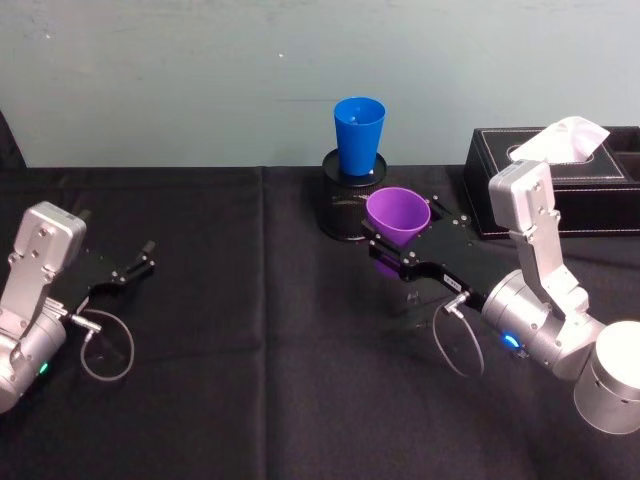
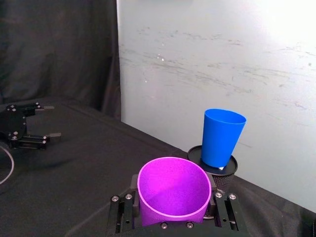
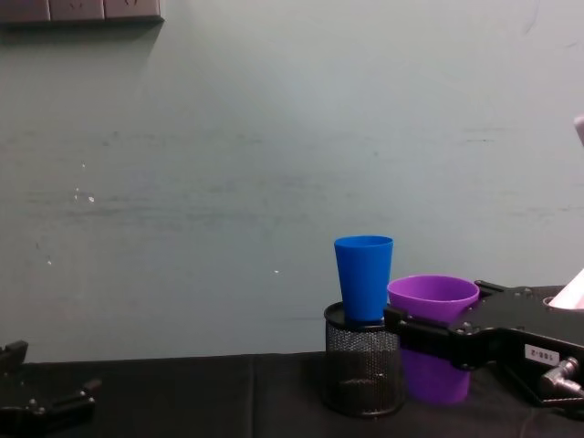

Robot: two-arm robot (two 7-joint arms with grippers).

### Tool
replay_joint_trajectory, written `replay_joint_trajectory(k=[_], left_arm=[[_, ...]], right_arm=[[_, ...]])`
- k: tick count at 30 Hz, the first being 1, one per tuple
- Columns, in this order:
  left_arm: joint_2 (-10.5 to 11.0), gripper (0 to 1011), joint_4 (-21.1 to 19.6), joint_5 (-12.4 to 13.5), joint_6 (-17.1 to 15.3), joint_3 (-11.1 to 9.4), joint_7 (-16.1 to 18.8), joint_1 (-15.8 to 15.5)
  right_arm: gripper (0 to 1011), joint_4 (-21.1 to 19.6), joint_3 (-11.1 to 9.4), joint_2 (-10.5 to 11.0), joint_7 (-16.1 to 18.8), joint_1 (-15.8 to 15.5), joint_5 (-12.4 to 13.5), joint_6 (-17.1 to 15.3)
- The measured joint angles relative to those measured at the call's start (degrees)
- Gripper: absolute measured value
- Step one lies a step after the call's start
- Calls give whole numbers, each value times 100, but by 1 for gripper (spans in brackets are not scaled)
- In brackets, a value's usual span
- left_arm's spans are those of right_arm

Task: Pick up one cup with a gripper and tap it against the other cup.

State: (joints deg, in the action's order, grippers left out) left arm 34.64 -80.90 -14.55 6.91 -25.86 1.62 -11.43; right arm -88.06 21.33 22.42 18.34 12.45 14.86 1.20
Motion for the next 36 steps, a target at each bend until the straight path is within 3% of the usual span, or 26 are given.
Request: replay_joint_trajectory(k=[36], left_arm=[[0,1000,0,0,0,0,0,0]], right_arm=[[742,0,0,0,0,0,0,0]])
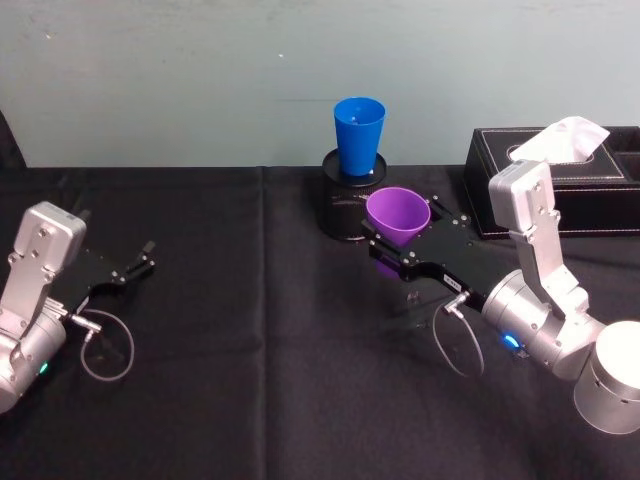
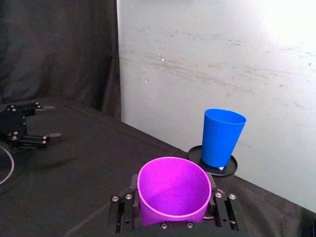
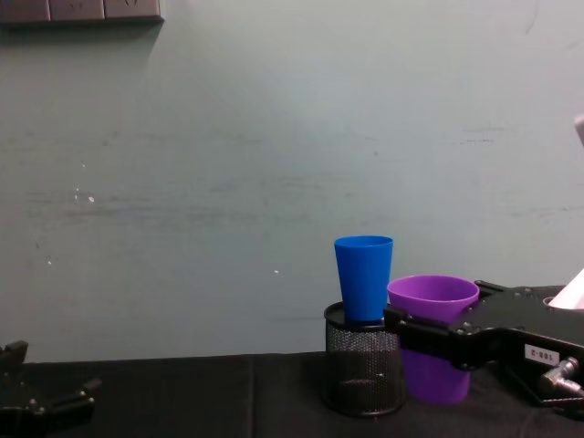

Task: Pick up one cup with a gripper and tap it against the other cup.

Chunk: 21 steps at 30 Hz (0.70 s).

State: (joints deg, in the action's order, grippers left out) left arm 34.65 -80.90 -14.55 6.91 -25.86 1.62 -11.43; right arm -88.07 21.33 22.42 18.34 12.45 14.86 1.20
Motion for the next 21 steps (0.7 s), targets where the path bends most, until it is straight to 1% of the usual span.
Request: replay_joint_trajectory(k=[21], left_arm=[[0,1000,0,0,0,0,0,0]], right_arm=[[743,0,0,0,0,0,0,0]])
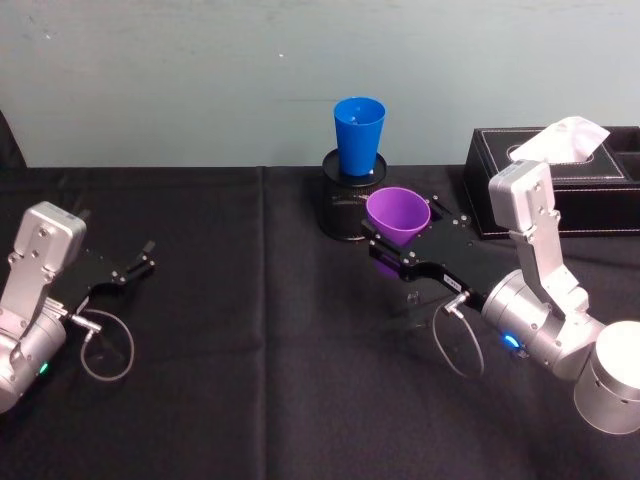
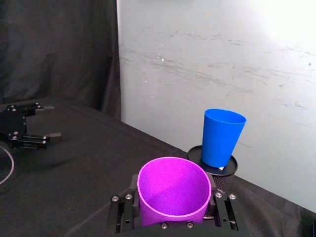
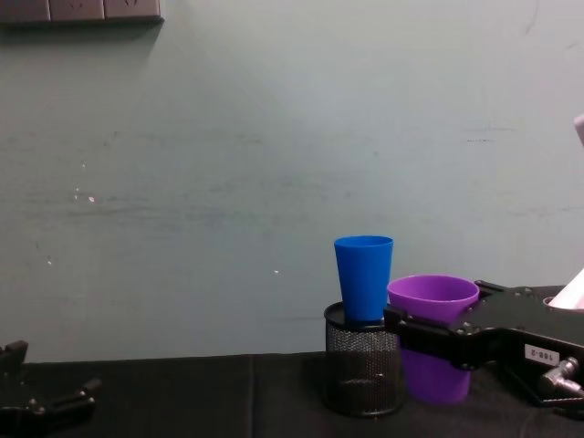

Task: Pick up one cup with a gripper and tap it against the other cup.

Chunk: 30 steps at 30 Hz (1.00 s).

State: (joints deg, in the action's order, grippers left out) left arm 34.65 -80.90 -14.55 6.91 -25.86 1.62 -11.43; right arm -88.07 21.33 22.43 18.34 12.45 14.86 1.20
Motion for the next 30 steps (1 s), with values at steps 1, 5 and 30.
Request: replay_joint_trajectory(k=[1,5,30], left_arm=[[0,1000,0,0,0,0,0,0],[0,1000,0,0,0,0,0,0],[0,1000,0,0,0,0,0,0]], right_arm=[[742,0,0,0,0,0,0,0],[742,0,0,0,0,0,0,0],[742,0,0,0,0,0,0,0]])
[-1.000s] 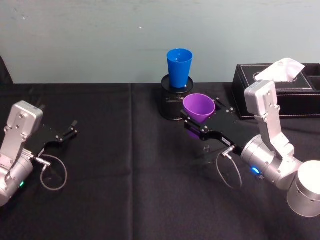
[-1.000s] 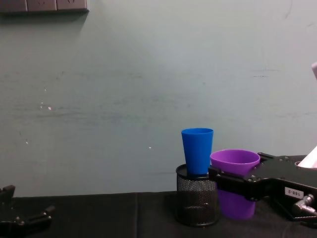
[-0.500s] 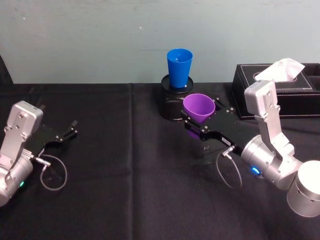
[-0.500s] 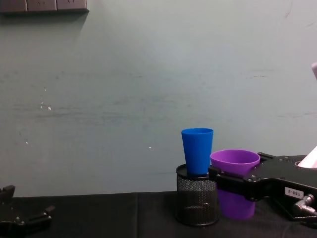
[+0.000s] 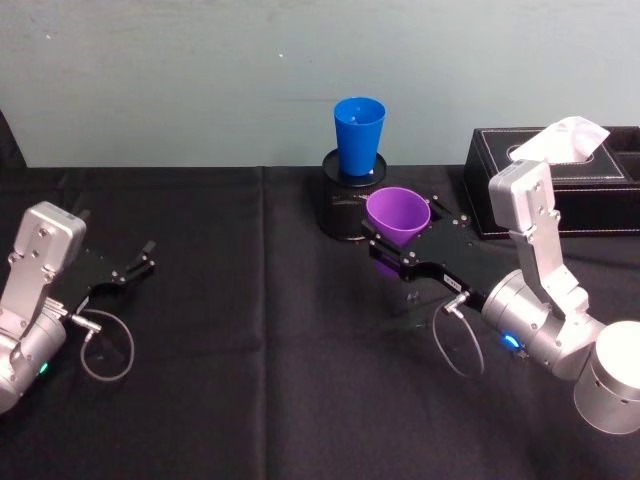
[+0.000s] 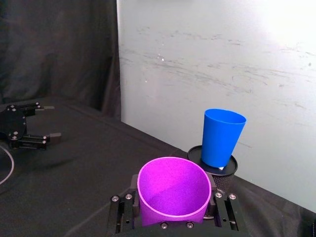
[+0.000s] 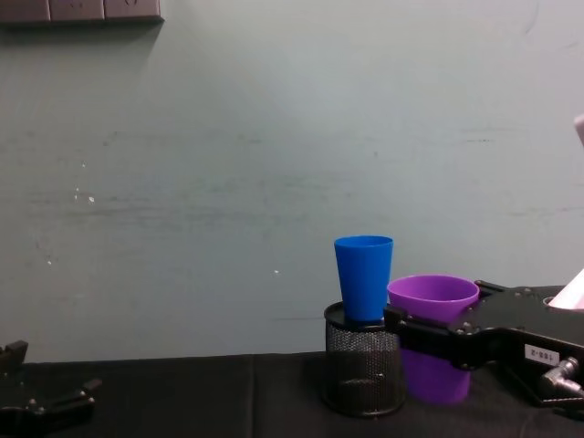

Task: Pick up one cup with a gripper and tap it against the other cup.

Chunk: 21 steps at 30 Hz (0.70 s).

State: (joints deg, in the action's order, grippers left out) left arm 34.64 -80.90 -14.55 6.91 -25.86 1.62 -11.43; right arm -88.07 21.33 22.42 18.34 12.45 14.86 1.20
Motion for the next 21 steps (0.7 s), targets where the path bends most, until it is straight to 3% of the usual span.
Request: replay_joint_trajectory(k=[21], left_arm=[[0,1000,0,0,0,0,0,0]], right_arm=[[742,64,-10,-71,16,56,-58,-20]])
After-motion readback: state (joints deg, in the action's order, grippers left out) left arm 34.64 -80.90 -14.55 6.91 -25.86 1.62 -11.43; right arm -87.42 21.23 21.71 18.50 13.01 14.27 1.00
